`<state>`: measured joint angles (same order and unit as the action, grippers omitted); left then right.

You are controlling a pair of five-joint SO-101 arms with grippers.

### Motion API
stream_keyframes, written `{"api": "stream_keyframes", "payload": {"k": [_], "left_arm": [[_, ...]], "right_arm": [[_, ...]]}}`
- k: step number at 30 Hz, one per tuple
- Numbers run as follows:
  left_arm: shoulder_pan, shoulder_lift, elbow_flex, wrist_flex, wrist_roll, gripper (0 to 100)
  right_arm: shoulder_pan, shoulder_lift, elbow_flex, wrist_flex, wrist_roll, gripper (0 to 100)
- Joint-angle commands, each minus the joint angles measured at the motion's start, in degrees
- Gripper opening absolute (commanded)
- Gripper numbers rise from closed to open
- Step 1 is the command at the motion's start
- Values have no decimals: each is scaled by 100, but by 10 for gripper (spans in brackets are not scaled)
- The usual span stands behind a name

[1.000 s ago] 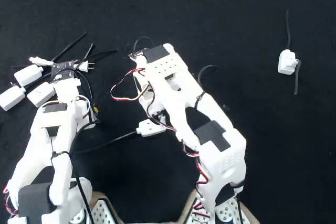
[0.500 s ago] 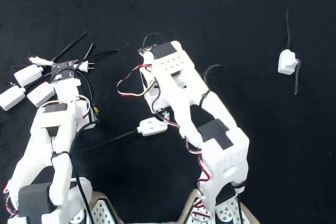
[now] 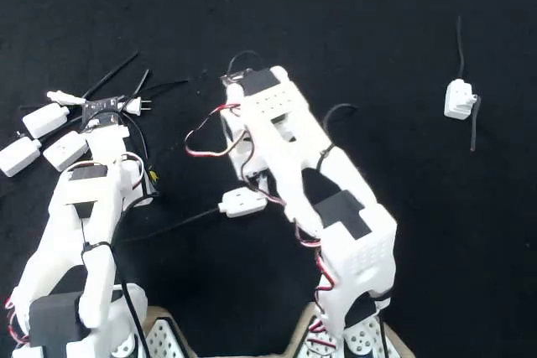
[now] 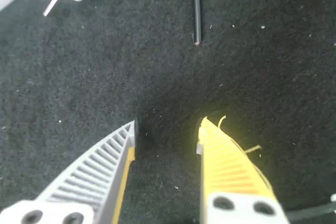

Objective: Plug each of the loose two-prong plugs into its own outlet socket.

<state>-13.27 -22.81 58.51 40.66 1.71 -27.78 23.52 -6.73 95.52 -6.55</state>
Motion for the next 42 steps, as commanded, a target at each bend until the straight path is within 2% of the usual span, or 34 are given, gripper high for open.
{"api": "stream_keyframes", "payload": {"k": [1, 37, 39, 42], "left_arm": [[92, -62, -119, -9, 70, 198], [84, -70, -171, 0, 70, 198], [84, -70, -171, 0, 70, 198], [84, -70, -171, 0, 70, 198]], "right_arm": [[-202, -22, -127, -202, -273, 11], [-202, -40, 418, -791, -325, 13], [-193, -84, 347, -774, -325, 29], [-237, -277, 312, -756, -325, 126]]}}
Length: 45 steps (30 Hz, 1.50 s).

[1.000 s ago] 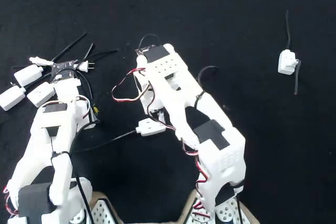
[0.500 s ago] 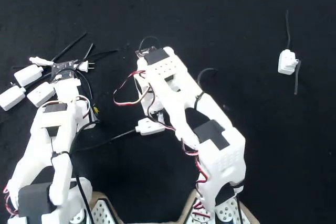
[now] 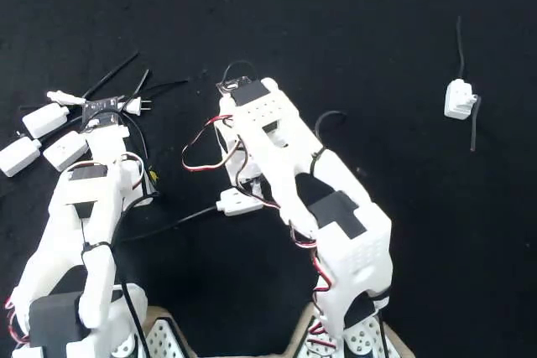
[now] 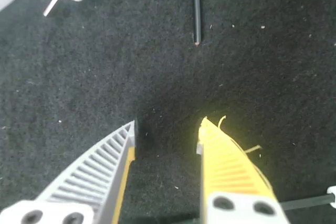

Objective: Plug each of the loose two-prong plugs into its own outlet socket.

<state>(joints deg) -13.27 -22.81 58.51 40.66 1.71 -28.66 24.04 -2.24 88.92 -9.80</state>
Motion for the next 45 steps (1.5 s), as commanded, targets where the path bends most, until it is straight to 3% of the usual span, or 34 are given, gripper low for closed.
{"api": "stream_keyframes", "payload": {"k": [1, 5, 10, 16, 21, 25, 31, 36, 39, 43, 45], "left_arm": [[84, -70, -171, 0, 70, 198], [84, -70, -180, -9, 70, 198], [84, -70, -189, -9, 70, 198], [-13, -70, -268, 18, 70, 198], [-295, -70, -277, -9, 378, 198], [-602, -62, -400, 26, 598, 198], [-1305, -62, -505, -9, 1512, 198], [-1429, -62, -514, -9, 1793, 198], [-1420, -62, -514, -9, 1785, 198], [-1411, -62, -514, -9, 1785, 198], [-1411, -62, -523, -18, 1785, 198]], "right_arm": [[-193, -426, -136, -97, 18, 170], [-484, -831, -189, -114, 879, 303], [-721, -1314, -593, 70, 1916, 328], [-686, -1288, -488, 563, 5116, 330], [-695, -1095, -48, 431, 6391, 330], [-686, -884, 338, -53, 6541, 330], [-695, -734, 901, -738, 6523, 329], [-712, -690, 1358, -1187, 6523, 325], [-712, -690, 1560, -1468, 6523, 231], [-677, -725, 1543, -1776, 6119, 5], [-571, -734, 1481, -1855, 5749, 34]]}}
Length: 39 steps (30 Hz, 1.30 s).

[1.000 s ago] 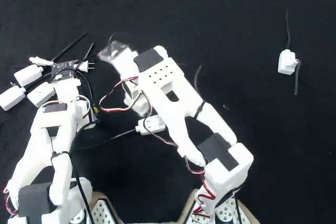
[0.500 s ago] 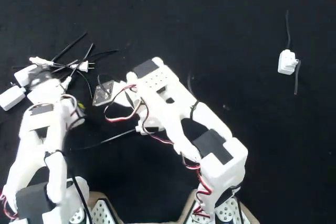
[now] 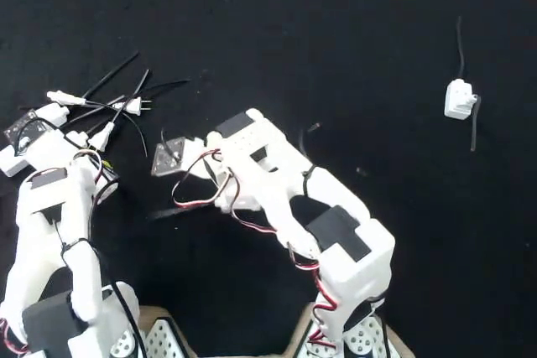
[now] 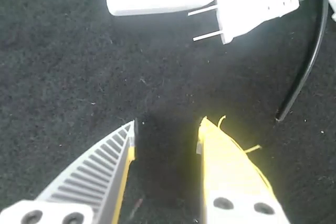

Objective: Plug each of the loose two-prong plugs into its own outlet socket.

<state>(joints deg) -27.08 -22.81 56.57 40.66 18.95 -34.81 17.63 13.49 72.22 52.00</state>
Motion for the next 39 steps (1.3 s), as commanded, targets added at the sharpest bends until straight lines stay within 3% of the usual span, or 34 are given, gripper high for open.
{"api": "stream_keyframes", "payload": {"k": [1, 7, 14, 19, 29, 39], "left_arm": [[-31, -62, -330, -18, 62, 198], [-31, -62, -330, -18, 62, 198], [-31, -62, -330, -18, 62, 198], [-31, -62, -330, -18, 62, 198], [48, -62, -330, -18, 62, 198], [22, -62, -330, -18, 62, 198]], "right_arm": [[97, -92, -163, -193, -545, 15], [914, -637, -1112, 712, -1257, 10], [3270, -1059, -2563, 1240, -3420, 11], [4651, -462, -3371, 1213, -3824, 11], [5433, 1938, -5824, 1222, -4237, 11], [5512, 4022, -9059, 1952, -4290, 11]]}}
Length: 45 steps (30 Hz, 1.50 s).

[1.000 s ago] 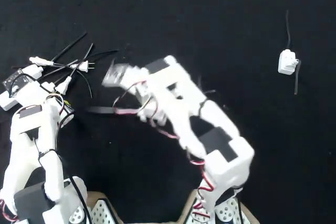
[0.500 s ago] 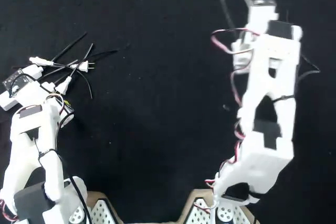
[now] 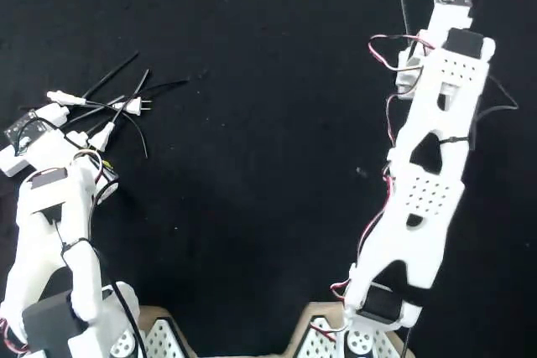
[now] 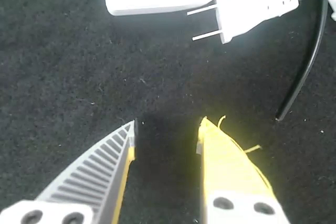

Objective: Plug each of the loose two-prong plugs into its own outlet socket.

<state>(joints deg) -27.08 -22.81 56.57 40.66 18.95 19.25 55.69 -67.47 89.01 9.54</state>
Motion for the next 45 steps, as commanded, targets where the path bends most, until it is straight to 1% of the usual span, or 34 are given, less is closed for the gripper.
{"api": "stream_keyframes", "payload": {"k": [1, 6, 12, 20, 22, 25, 27, 33, 40, 45], "left_arm": [[31, -62, -330, -18, 62, 198], [31, -62, -330, -18, 62, 198], [22, -62, -330, -18, 62, 198], [31, -62, -330, -18, 62, 198], [22, -62, -330, -18, 62, 198], [22, -62, -330, -18, 62, 198], [22, -62, -330, -18, 62, 198], [22, -62, -330, -18, 62, 198], [31, -62, -330, -18, 62, 198], [40, -62, -330, -18, 62, 198]], "right_arm": [[105, 382, -1191, 334, -44, 11], [193, 1051, -1930, 396, -53, 11], [466, 1341, -2062, 273, -369, 11], [448, 1358, -2009, 158, -123, 14], [448, 1376, -2000, 202, -123, 52], [448, 1376, -1930, 281, -97, 160], [448, 1367, -1912, 290, -88, 201], [396, 1305, -2009, 53, -79, 208], [176, 1226, -2870, 26, -79, 208], [-53, 549, -2800, 88, -79, 208]]}}
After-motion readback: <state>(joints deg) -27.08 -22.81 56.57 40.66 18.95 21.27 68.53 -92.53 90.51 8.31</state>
